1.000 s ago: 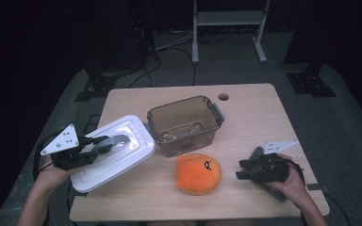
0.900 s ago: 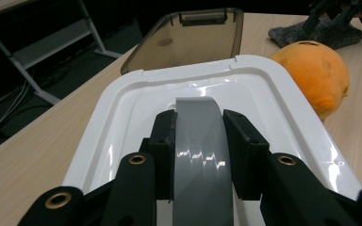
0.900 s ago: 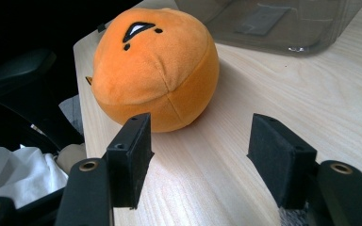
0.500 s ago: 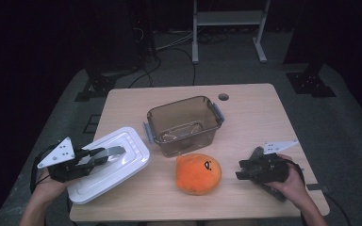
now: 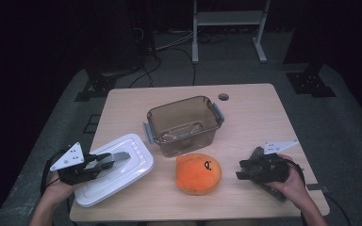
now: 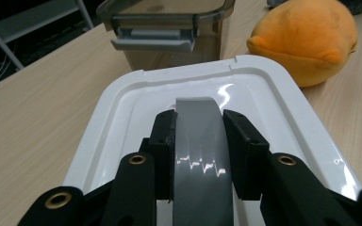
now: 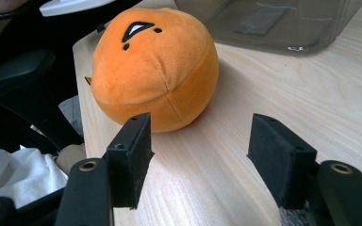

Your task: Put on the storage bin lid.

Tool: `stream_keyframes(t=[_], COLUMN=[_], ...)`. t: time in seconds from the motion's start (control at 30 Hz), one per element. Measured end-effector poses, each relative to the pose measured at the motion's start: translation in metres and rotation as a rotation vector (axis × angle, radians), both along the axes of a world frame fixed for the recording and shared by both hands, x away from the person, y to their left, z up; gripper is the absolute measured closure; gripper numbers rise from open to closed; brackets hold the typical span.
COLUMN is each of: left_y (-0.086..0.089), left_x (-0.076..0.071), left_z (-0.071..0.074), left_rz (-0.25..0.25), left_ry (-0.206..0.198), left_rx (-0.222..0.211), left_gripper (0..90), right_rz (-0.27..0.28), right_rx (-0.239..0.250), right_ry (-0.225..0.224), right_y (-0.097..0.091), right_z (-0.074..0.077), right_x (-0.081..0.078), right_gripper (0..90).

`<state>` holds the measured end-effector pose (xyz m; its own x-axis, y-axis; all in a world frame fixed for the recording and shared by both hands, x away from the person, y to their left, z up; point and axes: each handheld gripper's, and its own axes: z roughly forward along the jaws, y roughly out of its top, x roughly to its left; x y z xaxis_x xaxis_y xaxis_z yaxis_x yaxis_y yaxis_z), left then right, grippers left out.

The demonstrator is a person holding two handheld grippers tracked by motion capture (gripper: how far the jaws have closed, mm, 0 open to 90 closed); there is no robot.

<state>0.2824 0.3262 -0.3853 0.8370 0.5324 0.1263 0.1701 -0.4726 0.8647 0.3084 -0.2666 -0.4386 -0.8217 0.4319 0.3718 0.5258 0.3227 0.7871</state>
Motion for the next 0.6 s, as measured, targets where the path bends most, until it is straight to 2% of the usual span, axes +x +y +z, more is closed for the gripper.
stream_keyframes(t=[0.17, 0.6], left_y=[-0.004, -0.014], left_x=[0.004, 0.013], left_z=[-0.016, -0.036], left_rz=[0.009, 0.015], left_ry=[0.025, 0.058], left_rx=[0.008, 0.031], left_gripper=[66.3, 66.2], right_rz=[-0.002, -0.001], right_rx=[-0.001, 0.006], right_ry=[-0.003, -0.002], right_y=[-0.001, -0.001], right_z=[0.000, 0.001], right_x=[0.000, -0.001], right_gripper=[38.6, 38.6])
